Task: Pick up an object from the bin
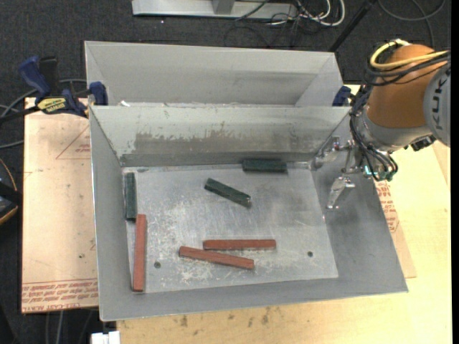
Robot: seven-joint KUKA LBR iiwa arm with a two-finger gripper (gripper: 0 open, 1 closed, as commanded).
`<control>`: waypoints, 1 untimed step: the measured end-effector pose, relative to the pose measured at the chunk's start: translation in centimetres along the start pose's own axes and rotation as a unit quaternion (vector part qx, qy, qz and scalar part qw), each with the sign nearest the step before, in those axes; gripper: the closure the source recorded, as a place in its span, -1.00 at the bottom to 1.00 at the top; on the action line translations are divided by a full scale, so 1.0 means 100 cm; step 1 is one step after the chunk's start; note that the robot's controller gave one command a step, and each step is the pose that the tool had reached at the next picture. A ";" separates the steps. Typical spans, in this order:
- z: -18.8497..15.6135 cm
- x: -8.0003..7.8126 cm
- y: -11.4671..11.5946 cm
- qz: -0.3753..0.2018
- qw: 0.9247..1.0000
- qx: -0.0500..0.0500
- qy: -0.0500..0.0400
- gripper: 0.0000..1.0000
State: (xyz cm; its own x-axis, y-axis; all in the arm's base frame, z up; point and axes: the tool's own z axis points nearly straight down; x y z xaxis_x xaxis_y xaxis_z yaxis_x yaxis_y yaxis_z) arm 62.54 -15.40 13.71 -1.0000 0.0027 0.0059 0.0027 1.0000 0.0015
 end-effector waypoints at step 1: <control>-0.004 -0.002 0.000 -0.001 1.000 0.001 -0.004 -1.00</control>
Offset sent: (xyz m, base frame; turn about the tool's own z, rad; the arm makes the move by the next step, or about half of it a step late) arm -0.0195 0.0938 -0.0300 -0.1096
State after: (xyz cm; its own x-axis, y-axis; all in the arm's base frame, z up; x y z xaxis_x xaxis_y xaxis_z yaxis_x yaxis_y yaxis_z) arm 62.76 -15.36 14.15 -1.0000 0.0006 -0.0018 0.0006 1.0000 0.0002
